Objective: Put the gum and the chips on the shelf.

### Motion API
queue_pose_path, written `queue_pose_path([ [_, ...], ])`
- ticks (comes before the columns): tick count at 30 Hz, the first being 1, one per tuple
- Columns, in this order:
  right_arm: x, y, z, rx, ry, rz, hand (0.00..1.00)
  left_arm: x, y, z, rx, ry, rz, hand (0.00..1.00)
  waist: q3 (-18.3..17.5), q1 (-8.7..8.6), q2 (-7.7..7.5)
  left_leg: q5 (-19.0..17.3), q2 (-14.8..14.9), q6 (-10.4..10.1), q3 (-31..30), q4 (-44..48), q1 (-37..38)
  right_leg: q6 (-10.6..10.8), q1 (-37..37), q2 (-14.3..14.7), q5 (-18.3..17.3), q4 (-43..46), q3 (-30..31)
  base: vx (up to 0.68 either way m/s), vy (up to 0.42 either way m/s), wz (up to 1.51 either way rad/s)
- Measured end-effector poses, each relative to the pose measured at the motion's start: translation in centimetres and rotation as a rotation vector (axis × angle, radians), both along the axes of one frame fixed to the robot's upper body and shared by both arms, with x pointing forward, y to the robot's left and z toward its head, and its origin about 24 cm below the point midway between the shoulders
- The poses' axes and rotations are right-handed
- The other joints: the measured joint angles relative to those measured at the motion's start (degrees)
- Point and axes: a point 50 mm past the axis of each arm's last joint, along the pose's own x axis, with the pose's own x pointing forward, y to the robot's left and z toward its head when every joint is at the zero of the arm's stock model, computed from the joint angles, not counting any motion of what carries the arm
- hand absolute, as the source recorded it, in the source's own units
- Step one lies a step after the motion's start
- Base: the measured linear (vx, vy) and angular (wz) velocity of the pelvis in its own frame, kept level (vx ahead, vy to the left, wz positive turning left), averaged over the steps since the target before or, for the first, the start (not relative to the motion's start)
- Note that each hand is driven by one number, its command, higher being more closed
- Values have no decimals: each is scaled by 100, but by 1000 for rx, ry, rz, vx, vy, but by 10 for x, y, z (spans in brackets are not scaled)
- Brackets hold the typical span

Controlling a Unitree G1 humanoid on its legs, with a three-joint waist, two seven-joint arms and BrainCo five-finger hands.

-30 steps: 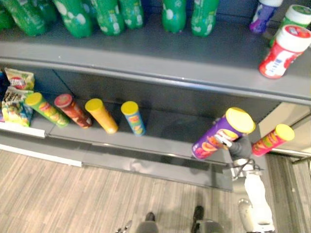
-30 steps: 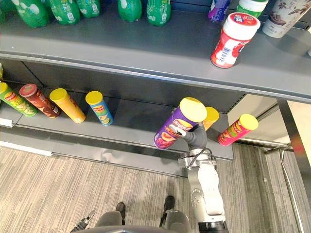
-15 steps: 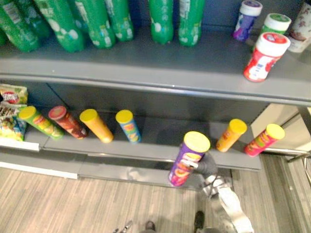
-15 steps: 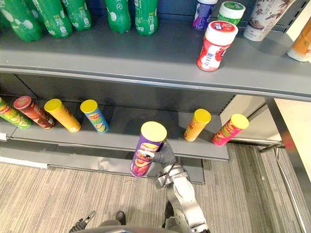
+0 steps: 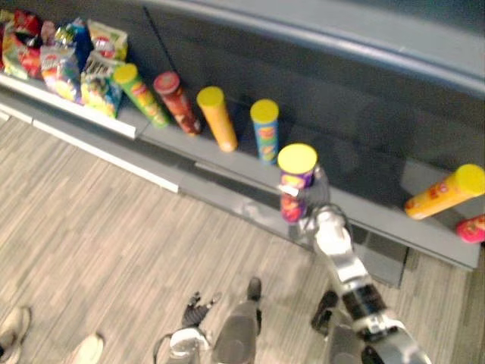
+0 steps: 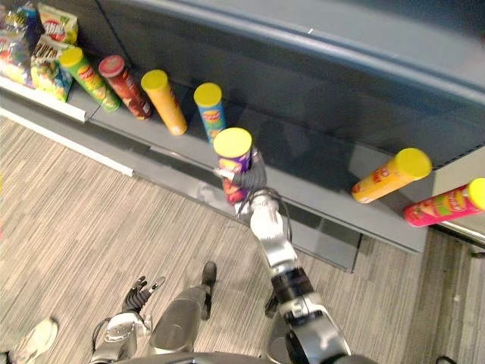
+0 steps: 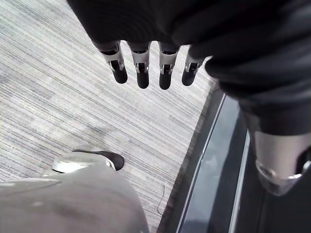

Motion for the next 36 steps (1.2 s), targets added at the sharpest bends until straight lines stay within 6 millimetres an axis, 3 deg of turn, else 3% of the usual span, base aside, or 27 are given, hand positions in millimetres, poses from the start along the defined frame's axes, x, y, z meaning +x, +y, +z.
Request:
queue_pose_path([
  [1, 7, -8, 8, 17, -15, -63, 100, 6, -3, 4, 1, -26, -8, 0, 97, 69, 27, 18, -27, 13, 3, 34, -61, -7, -85, -36, -1, 73, 20, -73, 28, 9],
  [8, 21, -47, 45, 128, -114, -340, 100, 29, -15, 17, 0, -118, -46, 0, 342, 84, 127, 43, -63, -14, -33, 334, -555, -45, -506, -163, -24, 373, -5, -18, 11, 5],
  [27, 18, -71, 75, 186, -222, -517, 100, 50, -40, 38, -98, -254, -30, 0, 517, 99, 344, -138, 109, -12, 149, 872, -1206, -163, -1079, -266, -315, 945, -74, 16, -16, 2],
  [36, 20, -92, 110, 246, -320, -614, 100, 57, -53, 47, -139, -299, -64, 0, 563, 177, 455, 27, 114, 1, 158, 793, -1458, -195, -1341, -398, -451, 1165, -217, 35, -34, 11],
])
